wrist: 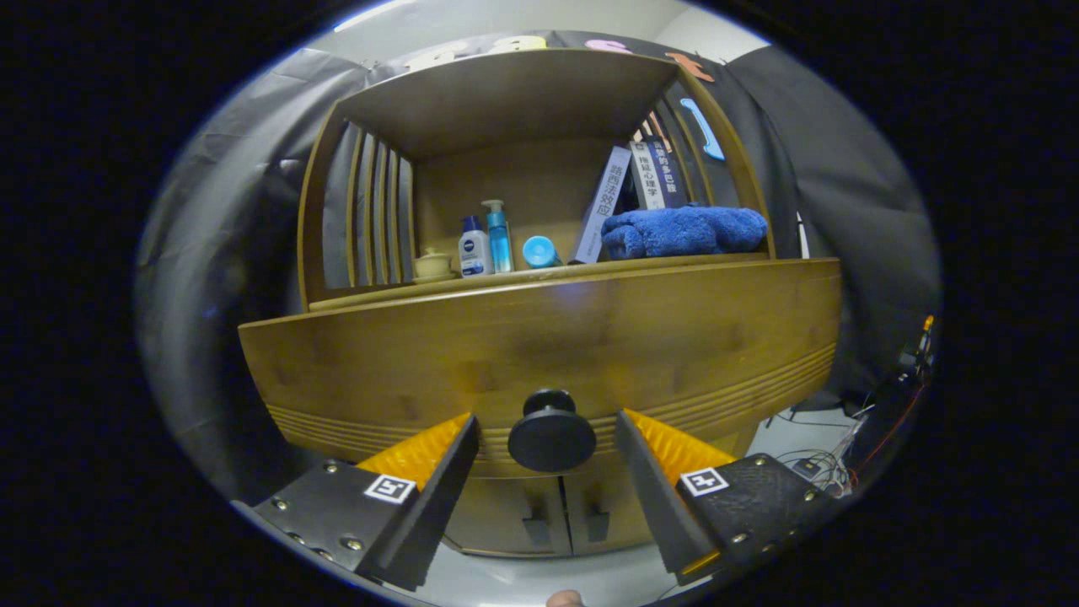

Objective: Pull open the drawer, take out the items inside it, and place them on the countertop above the cabinet.

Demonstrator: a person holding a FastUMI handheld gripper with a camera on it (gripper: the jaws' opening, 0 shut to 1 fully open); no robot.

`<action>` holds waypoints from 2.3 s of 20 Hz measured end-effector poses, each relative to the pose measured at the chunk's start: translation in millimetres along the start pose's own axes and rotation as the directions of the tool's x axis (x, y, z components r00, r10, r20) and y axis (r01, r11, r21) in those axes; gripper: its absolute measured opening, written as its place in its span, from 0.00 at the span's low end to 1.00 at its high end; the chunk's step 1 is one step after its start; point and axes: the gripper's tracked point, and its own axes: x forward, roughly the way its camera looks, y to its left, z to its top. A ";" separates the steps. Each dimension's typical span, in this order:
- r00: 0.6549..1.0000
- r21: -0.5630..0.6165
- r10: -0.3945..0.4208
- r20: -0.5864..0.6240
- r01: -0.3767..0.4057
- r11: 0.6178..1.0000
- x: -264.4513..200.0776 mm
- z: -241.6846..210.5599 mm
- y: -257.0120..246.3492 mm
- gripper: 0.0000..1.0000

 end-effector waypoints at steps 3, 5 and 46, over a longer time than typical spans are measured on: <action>1.000 -0.004 0.001 0.007 -0.001 1.000 16.3 2.4 0.9 0.99; 1.000 -0.014 -0.004 0.010 0.004 1.000 28.3 2.6 2.1 0.99; 0.998 -0.049 -0.035 -0.045 0.033 0.998 2.2 51.4 14.0 0.99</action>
